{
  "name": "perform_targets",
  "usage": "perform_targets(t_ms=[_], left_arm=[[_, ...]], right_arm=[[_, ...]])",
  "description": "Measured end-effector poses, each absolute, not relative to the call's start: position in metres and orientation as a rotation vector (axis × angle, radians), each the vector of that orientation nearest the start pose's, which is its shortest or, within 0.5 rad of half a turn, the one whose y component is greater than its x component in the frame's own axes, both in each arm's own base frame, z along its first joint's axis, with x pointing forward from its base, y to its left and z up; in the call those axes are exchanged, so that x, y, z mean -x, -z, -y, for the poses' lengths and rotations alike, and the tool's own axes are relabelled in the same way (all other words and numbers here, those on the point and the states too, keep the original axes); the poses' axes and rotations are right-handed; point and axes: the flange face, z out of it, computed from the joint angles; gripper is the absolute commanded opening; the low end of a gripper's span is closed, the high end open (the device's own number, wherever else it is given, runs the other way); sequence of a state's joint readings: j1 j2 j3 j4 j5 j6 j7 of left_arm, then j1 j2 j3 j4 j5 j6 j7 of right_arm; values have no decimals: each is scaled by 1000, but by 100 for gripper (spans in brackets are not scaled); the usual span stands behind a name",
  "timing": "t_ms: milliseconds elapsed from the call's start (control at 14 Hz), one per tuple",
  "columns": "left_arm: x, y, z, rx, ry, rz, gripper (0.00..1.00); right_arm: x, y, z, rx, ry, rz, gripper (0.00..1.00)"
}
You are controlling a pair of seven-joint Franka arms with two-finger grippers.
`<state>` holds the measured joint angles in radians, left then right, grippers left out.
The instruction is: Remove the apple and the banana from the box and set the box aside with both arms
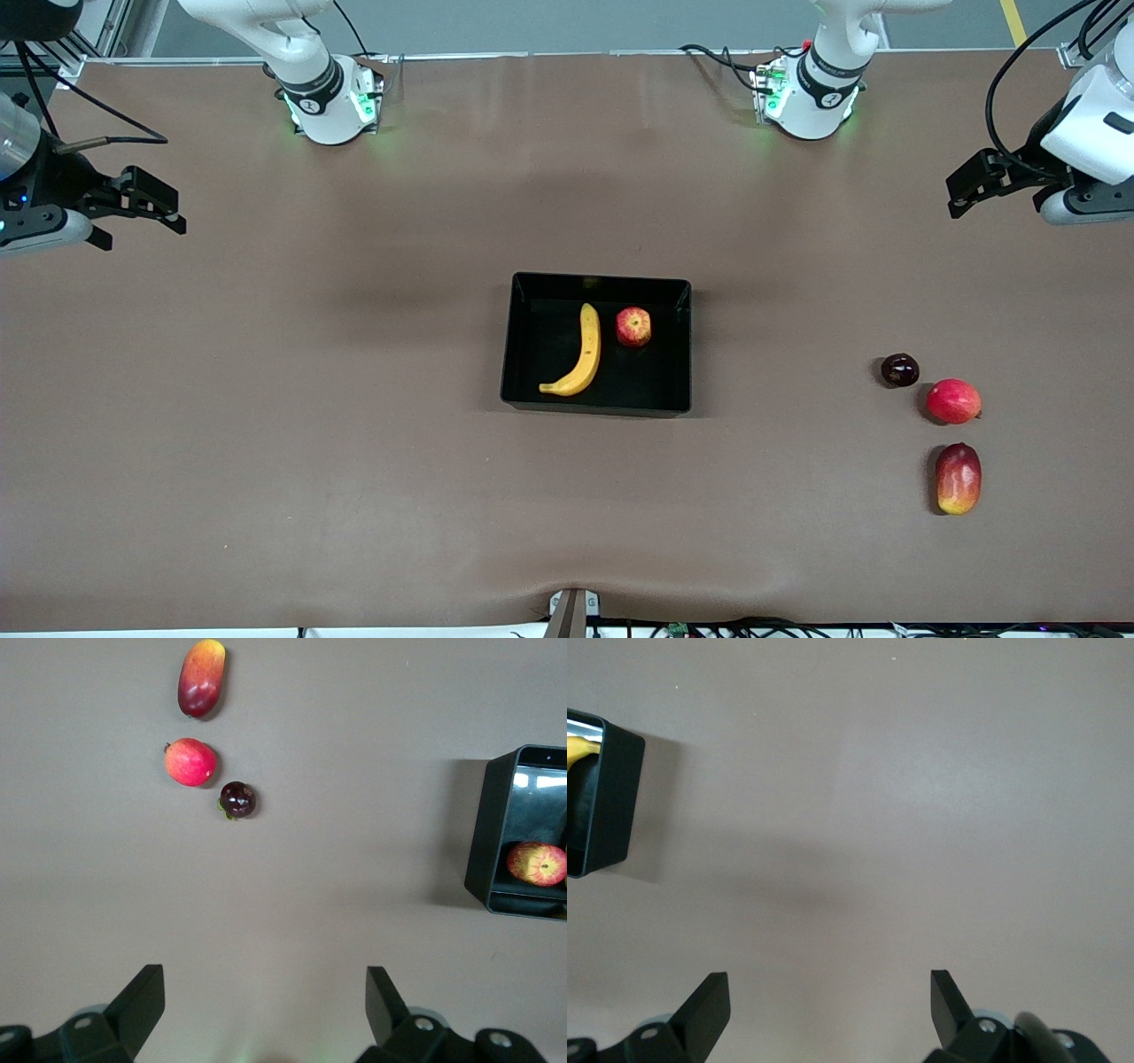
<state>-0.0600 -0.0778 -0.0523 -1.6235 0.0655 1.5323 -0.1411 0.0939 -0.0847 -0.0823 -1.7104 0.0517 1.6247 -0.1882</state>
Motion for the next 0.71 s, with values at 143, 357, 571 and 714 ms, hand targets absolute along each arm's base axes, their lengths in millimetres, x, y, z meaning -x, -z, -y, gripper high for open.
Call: perform_targets(t_ms=[143, 357, 571, 714], left_arm=[[-523, -639, 53, 3071, -6, 48, 100], [-523, -643, 55, 3072, 6, 42, 100], [-527, -646, 63, 3078, 17, 22, 100], [-536, -628, 76, 3108, -40, 55, 100]], right_arm=[[-532, -617, -14, 3073, 29, 319, 100], [-534, -616, -16, 3080, 22, 328, 100], [-538, -609, -15, 3081, -1, 324, 100], [-538, -608, -15, 3081, -9, 323, 100]])
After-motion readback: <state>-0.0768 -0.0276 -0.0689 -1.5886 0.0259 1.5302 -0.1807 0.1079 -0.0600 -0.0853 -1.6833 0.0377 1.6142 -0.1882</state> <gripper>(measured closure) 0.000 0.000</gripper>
